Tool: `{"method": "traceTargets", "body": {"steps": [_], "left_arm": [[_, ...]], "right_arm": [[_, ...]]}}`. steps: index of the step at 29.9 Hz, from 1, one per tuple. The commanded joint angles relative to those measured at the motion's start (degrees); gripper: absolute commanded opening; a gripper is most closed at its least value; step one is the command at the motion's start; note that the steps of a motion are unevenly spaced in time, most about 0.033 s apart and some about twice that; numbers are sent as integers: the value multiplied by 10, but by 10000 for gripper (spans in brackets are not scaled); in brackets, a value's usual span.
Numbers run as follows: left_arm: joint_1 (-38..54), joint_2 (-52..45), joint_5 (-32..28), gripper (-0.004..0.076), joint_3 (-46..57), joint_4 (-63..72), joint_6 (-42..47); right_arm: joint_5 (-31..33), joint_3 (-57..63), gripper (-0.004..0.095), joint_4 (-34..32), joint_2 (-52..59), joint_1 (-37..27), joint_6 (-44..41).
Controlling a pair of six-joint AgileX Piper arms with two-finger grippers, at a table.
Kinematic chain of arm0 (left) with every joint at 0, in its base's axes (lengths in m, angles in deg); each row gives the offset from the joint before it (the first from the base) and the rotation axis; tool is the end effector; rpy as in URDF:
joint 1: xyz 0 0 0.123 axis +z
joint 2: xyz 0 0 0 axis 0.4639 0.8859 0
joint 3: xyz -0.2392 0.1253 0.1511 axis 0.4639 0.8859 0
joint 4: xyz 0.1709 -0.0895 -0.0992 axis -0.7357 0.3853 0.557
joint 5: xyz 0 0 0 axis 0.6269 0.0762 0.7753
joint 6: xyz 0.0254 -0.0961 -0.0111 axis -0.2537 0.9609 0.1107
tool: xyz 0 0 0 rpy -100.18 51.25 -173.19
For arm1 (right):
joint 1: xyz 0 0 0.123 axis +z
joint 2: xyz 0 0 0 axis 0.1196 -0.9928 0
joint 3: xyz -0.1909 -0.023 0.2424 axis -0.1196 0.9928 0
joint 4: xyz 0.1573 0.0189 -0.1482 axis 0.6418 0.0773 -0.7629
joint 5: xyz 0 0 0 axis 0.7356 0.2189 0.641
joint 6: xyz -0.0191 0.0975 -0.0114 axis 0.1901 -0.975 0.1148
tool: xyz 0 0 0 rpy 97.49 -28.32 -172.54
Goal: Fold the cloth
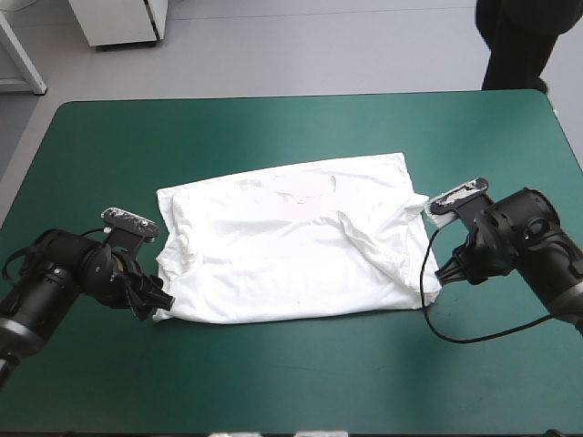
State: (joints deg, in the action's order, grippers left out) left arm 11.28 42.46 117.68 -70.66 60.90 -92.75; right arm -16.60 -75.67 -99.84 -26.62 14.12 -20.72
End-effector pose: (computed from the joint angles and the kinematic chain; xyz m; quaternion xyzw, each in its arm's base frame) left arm 0.1489 -0.0303 0.3265 0.1849 0.9672 0.0494 0.1667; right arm 0.1817 0.0395 0.3577 -0.2077 0.9541 -0.1177 0.1807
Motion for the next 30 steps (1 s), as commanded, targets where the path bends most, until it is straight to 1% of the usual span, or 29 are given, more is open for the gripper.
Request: {"method": "traceTargets", "body": {"steps": [1,6,10,17,21,25,28,30], "left_arm": [[-3,29,-53,494,-12,-2,4],[-3,92,-58,494,-12,2,4],[2,124,-59,494,-12,30,-9],[49,147,-78,494,-12,57,-26],[49,163,-78,494,-11,71,-35],[49,181,-86,494,18,85,-37],[49,185,-108,494,43,116,-53],[49,186,-113,494,50,132,-58]], "right_arm": [[-30,-11,478,-20,-4,-3,-6],[-41,-11,479,-20,-32,-3,-6],[-47,-11,479,-18,-37,-3,-6],[-49,-11,477,-23,-37,-3,-6],[-51,-11,478,-22,-37,-3,-6],[-51,-11,477,-22,-37,-3,-6],[-51,-11,476,-23,-37,-3,-6],[-52,-11,476,-23,-37,-3,-6]]}}
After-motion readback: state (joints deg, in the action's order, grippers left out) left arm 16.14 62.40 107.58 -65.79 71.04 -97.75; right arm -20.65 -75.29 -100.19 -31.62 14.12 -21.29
